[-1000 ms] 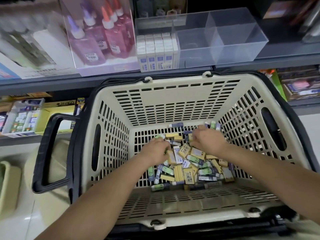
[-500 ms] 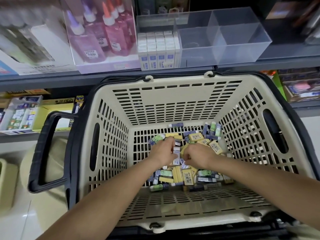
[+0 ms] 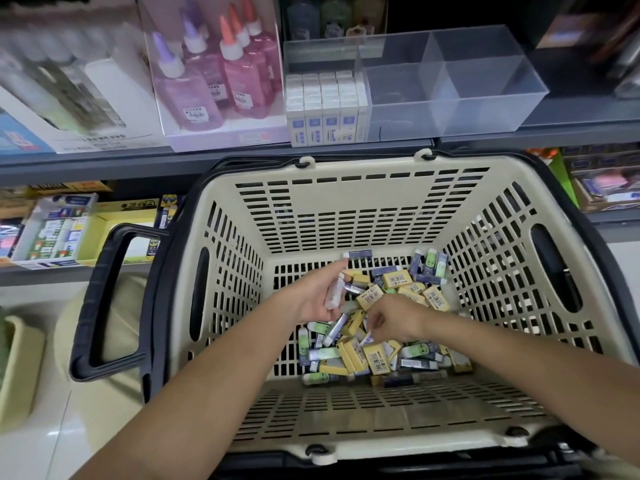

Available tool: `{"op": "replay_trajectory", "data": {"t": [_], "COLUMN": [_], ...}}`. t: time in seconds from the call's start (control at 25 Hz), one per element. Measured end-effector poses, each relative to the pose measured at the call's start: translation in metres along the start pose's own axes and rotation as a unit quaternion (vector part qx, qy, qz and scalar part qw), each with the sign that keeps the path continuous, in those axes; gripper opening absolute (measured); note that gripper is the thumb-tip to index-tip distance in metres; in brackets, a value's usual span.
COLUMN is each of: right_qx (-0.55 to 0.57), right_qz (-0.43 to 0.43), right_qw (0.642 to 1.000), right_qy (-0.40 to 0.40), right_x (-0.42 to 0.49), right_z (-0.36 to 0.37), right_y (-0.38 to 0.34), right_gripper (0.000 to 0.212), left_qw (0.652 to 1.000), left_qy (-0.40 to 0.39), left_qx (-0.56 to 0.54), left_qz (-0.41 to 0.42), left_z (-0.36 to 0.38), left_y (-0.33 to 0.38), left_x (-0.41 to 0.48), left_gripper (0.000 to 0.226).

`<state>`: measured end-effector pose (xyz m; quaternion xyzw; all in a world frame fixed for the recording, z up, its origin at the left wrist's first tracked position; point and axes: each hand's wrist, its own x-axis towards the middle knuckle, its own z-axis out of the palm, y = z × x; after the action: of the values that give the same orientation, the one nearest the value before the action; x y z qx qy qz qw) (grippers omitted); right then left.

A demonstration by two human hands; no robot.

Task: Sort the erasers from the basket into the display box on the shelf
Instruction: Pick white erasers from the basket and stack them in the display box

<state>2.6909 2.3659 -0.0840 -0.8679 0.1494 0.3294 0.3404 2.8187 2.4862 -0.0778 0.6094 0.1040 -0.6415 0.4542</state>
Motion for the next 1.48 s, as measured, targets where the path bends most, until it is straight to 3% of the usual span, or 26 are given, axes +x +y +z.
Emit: {"op": "replay_trajectory", "data": {"t": [0.12,0.24,0.44,0.52,0.6,0.68,0.84,0.96,1.12,1.24,1.4,1.48], "right_qx": [0.098,0.22,0.232,0.164,-0.051,-0.176,-0.256,-0.286,-0.15,-0.043,0.093,0.202], "right_qz": [0.027,0.005,-0.109,-0.083,-0.065,-0.056,-0.038,-0.031,-0.058,-0.051,-0.04,-0.082], "right_qw": [0.989,0.949,0.96,0.977,0.993,0.982,0.966,0.958,0.987,0.997,0.967,0.939], "right_qy": [0.112,0.227,0.109,0.104,0.081,0.029,0.01,0.011,0.016,0.023,0.232,0.266], "right_x": [-0.001,-0.004,-0.006,-0.004,0.0,0.004,0.009,0.01,0.008,0.004,-0.001,-0.006], "right_z": [-0.025,-0.038,-0.021,-0.017,-0.009,0.001,0.006,0.011,0.006,-0.006,-0.034,-0.036], "right_y": [0.002,0.0,-0.012,-0.003,0.007,0.011,0.012,0.012,0.013,0.012,0.005,-0.005], "right_gripper": [0.003,0.009,0.015,0.006,0.017,0.033,0.056,0.054,0.019,0.013,0.01,0.012], "left_qw": [0.997,0.997,0.999,0.998,0.996,0.997,0.999,0.998,0.998,0.998,1.0,0.999], "left_qy": [0.064,0.075,0.008,0.04,0.07,0.059,-0.001,-0.048,-0.054,-0.027,0.003,-0.003], "left_qx": [0.023,-0.011,-0.047,-0.027,-0.022,-0.026,-0.023,-0.041,-0.001,0.047,-0.006,-0.023], "left_qz": [0.022,0.017,0.006,0.029,0.044,0.051,0.043,0.024,0.013,0.024,0.03,0.029], "left_z": [0.002,0.007,0.014,0.008,0.001,-0.003,-0.008,-0.012,-0.014,-0.015,-0.014,-0.009], "left_y": [-0.004,-0.004,-0.004,-0.007,-0.008,-0.006,-0.004,-0.005,-0.006,-0.009,-0.01,-0.009], "left_x": [0.004,0.002,-0.003,-0.003,-0.001,-0.001,-0.002,-0.002,-0.002,0.001,0.005,0.004], "left_gripper": [0.011,0.013,0.012,0.014,0.026,0.031,0.036,0.041,0.035,0.028,0.02,0.023]}}
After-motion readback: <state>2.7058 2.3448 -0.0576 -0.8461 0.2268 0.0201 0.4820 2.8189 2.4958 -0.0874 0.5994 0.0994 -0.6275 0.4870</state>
